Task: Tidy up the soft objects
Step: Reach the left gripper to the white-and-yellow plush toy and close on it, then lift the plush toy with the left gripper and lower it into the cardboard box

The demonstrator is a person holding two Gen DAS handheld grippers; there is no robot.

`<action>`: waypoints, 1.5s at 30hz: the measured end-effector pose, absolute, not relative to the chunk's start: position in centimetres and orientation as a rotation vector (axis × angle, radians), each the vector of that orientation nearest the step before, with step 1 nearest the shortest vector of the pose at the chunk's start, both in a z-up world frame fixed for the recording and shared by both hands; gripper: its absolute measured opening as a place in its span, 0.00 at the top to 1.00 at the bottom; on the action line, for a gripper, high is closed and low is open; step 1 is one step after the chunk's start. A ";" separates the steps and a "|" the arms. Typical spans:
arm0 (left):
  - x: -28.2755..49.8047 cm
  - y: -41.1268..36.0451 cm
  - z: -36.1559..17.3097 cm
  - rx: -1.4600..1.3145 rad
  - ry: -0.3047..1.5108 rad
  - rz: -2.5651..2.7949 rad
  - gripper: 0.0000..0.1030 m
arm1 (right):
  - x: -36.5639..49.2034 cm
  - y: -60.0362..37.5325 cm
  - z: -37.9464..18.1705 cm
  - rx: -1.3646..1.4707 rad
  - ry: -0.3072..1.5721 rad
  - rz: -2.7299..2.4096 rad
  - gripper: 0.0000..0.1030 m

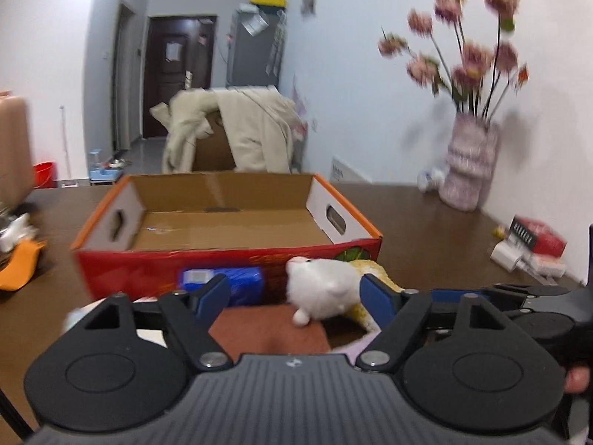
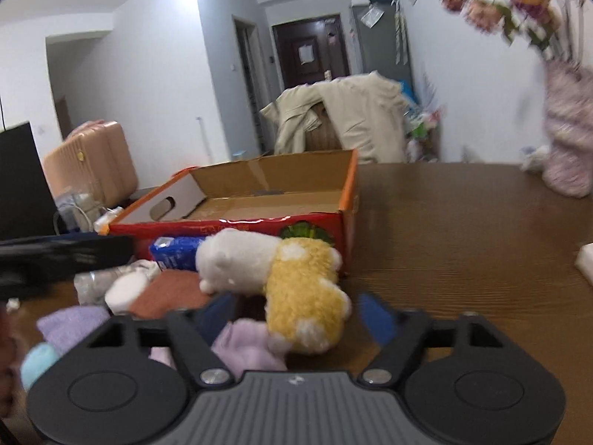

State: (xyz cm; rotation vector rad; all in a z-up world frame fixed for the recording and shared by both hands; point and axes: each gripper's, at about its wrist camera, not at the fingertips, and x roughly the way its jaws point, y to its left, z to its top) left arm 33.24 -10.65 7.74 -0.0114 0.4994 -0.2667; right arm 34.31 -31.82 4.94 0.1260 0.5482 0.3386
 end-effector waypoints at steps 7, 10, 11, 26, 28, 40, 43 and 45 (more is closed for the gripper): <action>38.4 -12.4 4.7 -0.036 0.628 -0.334 0.54 | 37.0 -32.6 2.5 0.226 0.565 0.349 0.42; 38.3 -12.2 4.5 -0.044 0.625 -0.345 0.55 | 37.7 -33.5 1.5 0.301 0.597 0.383 0.48; 38.3 -12.2 4.4 -0.048 0.626 -0.346 0.56 | 37.8 -33.7 1.3 0.315 0.597 0.384 0.50; 31.5 -9.1 10.3 -0.127 0.446 -0.438 0.57 | 29.0 -31.3 8.8 0.150 0.329 0.358 0.55; 30.2 -8.3 10.8 -0.133 0.422 -0.455 0.58 | 27.6 -30.8 9.8 0.141 0.312 0.368 0.55; 26.8 -4.1 12.3 -0.135 0.351 -0.508 0.60 | 24.2 -27.1 12.9 0.107 0.329 0.407 0.55; 27.2 -4.0 12.3 -0.123 0.340 -0.516 0.60 | 24.7 -26.9 13.2 0.116 0.346 0.404 0.55; 28.1 -4.2 12.5 -0.109 0.340 -0.514 0.60 | 25.6 -27.0 13.4 0.121 0.365 0.406 0.54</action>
